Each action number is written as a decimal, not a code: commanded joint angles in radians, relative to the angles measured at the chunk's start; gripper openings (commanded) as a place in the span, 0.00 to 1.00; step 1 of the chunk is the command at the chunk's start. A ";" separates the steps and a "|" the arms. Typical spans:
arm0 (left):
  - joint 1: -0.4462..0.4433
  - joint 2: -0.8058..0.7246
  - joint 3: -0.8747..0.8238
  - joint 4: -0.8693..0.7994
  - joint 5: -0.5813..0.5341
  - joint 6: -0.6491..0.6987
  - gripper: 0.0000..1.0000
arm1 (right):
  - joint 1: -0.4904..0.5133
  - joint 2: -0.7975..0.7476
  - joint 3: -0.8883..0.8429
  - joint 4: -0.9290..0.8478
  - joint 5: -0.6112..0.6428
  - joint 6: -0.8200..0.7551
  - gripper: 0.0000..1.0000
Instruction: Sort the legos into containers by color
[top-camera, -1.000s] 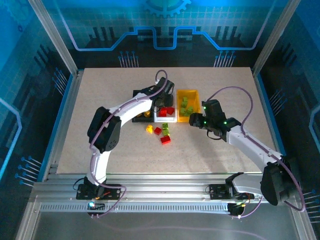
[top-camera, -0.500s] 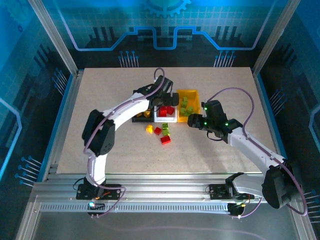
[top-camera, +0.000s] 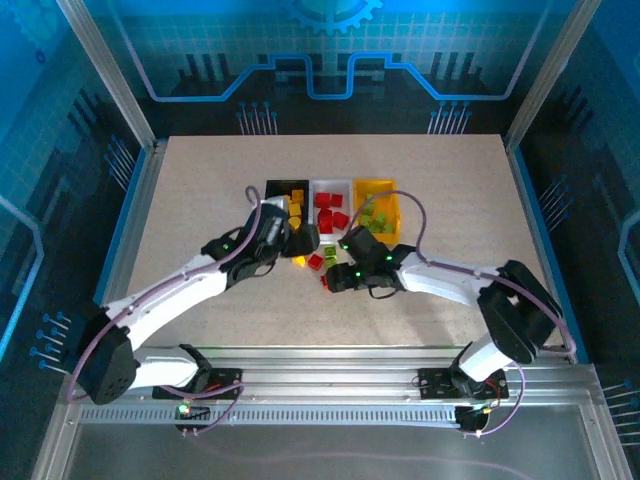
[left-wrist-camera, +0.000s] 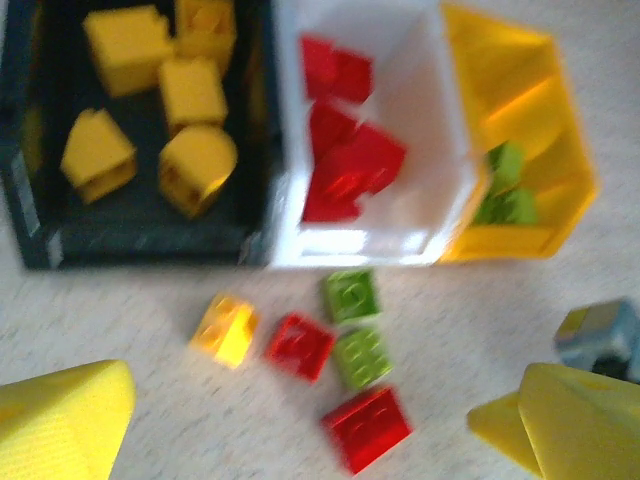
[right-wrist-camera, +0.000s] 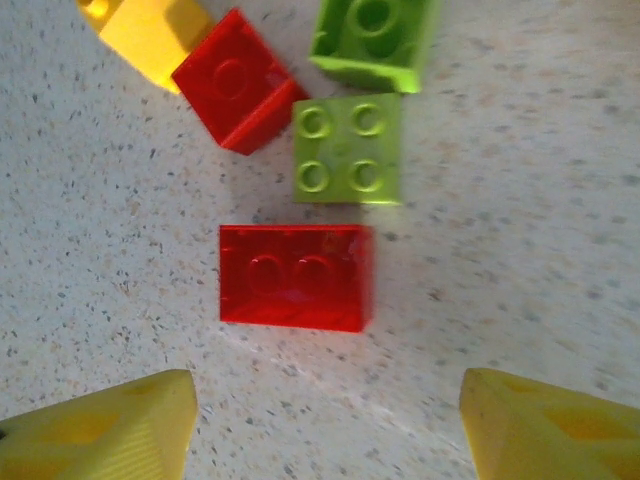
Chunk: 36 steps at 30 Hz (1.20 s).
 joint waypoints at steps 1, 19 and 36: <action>0.002 -0.081 -0.106 0.020 -0.056 -0.062 0.99 | 0.034 0.063 0.076 -0.013 0.077 0.004 0.76; 0.004 -0.290 -0.288 -0.033 -0.126 -0.133 0.99 | 0.113 0.320 0.258 -0.158 0.242 0.012 0.70; 0.005 -0.304 -0.309 -0.053 -0.115 -0.151 0.99 | 0.078 0.028 0.239 -0.123 0.232 -0.090 0.45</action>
